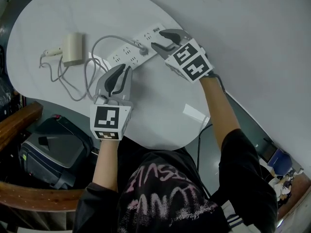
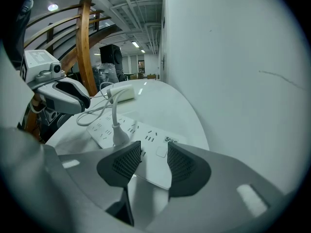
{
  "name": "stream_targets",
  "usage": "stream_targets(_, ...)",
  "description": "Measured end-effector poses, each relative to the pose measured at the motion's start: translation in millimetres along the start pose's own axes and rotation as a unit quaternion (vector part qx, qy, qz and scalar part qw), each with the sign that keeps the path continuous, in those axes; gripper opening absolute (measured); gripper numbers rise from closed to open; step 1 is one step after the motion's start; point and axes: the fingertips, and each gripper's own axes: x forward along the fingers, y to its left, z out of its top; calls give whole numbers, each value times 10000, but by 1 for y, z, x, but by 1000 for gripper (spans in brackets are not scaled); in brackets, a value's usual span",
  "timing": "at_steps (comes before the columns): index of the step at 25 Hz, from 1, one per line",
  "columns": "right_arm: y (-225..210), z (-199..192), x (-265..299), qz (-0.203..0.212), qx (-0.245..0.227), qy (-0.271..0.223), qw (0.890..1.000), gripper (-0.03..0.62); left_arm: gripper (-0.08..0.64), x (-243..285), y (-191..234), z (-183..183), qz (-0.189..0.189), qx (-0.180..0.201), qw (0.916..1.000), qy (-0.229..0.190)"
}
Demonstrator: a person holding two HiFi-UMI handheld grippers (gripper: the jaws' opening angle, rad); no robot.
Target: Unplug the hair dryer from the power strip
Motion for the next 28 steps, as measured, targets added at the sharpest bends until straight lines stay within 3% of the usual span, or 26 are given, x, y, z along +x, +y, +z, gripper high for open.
stream_targets(3,0,0,0,14,13,-11,10000,186,61,11,-6,1,-109,273,9996,25)
stream_targets(15,1,1,0,53,26,-5,10000,187,127,58,-14,4,-484,505,9970,336)
stream_targets(28,1,0,0,57,32,-3,10000,187,117,81,-17,2,-543,792,9942,488)
